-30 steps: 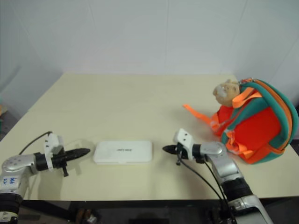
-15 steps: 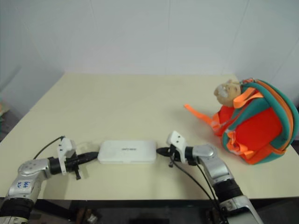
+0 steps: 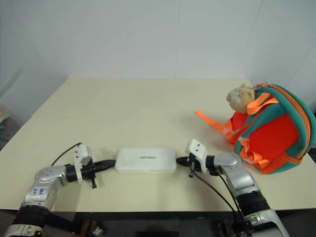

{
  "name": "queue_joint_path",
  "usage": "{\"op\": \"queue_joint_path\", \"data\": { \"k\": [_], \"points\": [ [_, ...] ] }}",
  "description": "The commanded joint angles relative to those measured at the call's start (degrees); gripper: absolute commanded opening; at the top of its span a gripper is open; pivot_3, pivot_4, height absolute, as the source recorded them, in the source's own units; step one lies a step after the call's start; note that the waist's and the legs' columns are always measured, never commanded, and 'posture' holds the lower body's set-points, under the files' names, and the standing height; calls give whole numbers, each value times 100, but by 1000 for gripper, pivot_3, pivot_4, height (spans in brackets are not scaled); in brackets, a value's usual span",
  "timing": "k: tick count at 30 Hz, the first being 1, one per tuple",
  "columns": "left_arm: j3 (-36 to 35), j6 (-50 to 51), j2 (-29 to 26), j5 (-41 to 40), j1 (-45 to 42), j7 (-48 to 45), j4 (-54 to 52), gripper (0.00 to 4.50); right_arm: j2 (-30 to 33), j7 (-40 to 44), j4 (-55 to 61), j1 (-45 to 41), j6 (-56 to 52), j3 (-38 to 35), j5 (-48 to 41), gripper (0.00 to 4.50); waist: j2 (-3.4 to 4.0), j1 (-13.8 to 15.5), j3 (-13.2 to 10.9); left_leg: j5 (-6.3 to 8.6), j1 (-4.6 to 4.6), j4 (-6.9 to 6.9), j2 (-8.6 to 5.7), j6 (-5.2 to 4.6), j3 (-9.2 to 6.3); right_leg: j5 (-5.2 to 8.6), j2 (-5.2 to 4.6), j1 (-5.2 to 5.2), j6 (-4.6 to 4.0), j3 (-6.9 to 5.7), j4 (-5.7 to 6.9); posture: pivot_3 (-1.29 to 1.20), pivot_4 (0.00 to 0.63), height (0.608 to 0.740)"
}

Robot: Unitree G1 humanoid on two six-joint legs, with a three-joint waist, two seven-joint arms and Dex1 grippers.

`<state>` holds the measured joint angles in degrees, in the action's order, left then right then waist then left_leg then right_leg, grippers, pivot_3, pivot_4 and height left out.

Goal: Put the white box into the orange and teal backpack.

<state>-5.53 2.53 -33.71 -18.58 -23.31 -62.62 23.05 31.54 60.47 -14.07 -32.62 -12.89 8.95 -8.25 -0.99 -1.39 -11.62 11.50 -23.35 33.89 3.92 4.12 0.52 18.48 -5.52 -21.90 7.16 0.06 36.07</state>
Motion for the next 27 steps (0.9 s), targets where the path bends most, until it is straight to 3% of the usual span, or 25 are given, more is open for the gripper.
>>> {"op": "queue_joint_path", "data": {
  "k": [1,13,19,22,27],
  "points": [
    [166,-81,165,17,-155,-77,-174,23,141,140,263,3,32,-137,-133,0,0,-3,0,0,0,1,0,0,1,-1,0,0,2,2,0,0,150,740],
    [368,-163,545,151,-291,-39,-67,23,484,263,292,107,1,-318,-175,0,-1,-12,-1,3,1,11,0,0,15,-7,4,-1,13,24,-7,0,150,740],
    [63,176,-8,-13,-100,-140,-344,23,623,541,554,123,-545,-339,-387,0,-1,-30,-1,6,0,12,0,1,18,-7,5,-3,13,27,-6,0,150,740],
    [-11,654,-367,-136,-41,-288,-514,594,749,591,548,64,-701,-392,-385,563,-1,-17,-1,10,0,12,0,-4,17,-7,6,-4,13,27,-7,0,150,740],
    [-85,1686,-707,-542,-27,-506,-913,2105,900,455,211,-242,-892,-518,-338,2202,-1,-10,-1,17,0,14,0,-10,20,-7,4,-2,12,30,-11,0,150,740]
  ]
}}
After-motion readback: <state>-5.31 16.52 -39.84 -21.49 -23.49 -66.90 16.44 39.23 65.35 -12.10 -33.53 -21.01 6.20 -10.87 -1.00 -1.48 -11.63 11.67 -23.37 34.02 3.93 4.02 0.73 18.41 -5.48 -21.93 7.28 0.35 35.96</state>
